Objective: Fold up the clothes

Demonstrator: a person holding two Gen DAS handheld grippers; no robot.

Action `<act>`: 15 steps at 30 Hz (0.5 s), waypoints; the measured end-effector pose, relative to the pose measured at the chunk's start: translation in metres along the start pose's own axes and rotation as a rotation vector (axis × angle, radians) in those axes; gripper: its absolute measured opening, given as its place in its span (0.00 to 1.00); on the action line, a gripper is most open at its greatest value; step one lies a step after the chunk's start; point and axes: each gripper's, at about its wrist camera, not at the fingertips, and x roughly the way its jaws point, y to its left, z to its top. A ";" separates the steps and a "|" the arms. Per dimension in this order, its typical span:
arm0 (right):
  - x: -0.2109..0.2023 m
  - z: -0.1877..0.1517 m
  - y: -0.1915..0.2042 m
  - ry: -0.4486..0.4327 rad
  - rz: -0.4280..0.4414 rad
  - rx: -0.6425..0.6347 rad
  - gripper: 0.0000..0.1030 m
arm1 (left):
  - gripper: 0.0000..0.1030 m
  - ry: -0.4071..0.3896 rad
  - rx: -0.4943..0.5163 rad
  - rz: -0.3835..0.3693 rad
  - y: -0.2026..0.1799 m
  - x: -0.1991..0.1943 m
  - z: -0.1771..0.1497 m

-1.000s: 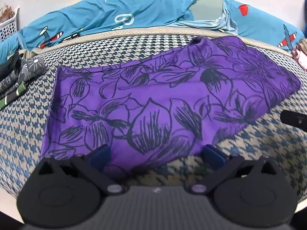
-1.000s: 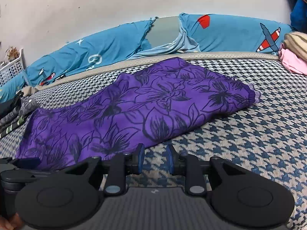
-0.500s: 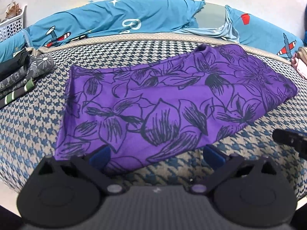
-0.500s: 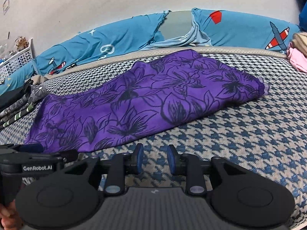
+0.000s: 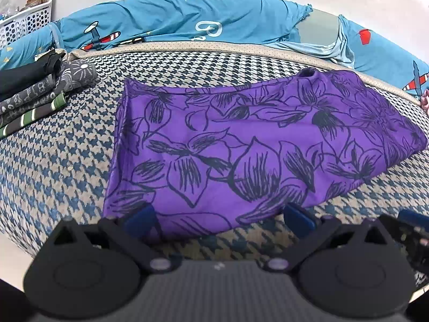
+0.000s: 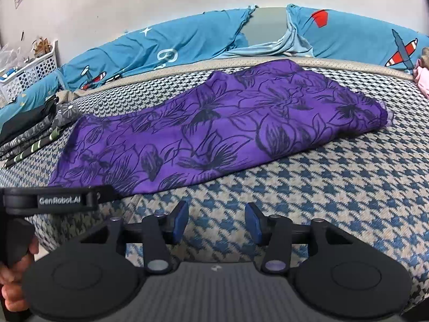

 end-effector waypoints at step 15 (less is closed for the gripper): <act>0.000 -0.017 0.008 0.049 -0.037 -0.064 0.55 | 1.00 0.034 0.043 0.048 -0.011 0.008 0.000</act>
